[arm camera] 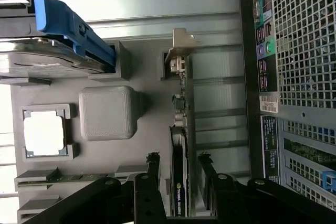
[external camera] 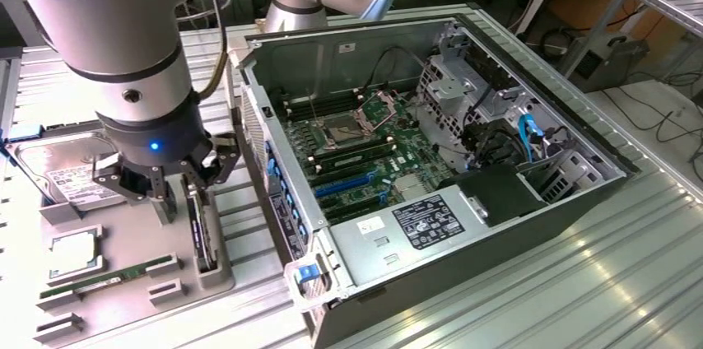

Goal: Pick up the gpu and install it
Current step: 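Pick up the gpu and move the gpu toward the slot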

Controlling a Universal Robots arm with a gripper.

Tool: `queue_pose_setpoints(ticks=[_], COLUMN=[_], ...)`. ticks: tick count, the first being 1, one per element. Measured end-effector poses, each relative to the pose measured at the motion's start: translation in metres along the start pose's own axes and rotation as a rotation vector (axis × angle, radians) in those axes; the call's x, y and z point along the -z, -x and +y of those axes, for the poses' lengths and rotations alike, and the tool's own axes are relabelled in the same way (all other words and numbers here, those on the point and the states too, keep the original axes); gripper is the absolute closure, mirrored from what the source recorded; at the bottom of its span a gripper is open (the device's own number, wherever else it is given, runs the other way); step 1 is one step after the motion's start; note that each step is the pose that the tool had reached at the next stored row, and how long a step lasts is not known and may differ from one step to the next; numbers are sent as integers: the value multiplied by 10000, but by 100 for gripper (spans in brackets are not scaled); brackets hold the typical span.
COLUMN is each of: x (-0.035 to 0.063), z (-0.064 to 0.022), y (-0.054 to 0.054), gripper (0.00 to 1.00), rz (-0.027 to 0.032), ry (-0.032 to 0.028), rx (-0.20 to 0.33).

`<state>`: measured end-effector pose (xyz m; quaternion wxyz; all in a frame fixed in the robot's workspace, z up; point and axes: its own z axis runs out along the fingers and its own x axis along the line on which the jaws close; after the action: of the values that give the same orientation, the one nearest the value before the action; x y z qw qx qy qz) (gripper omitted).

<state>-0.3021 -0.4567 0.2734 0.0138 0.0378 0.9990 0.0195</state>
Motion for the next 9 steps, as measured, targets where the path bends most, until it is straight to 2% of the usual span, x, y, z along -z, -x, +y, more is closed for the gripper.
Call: queue_pose_setpoints(ticks=[9], x=[-175], z=[-19], y=[2], gripper=[58], rz=[2], ry=[7], rx=[-2])
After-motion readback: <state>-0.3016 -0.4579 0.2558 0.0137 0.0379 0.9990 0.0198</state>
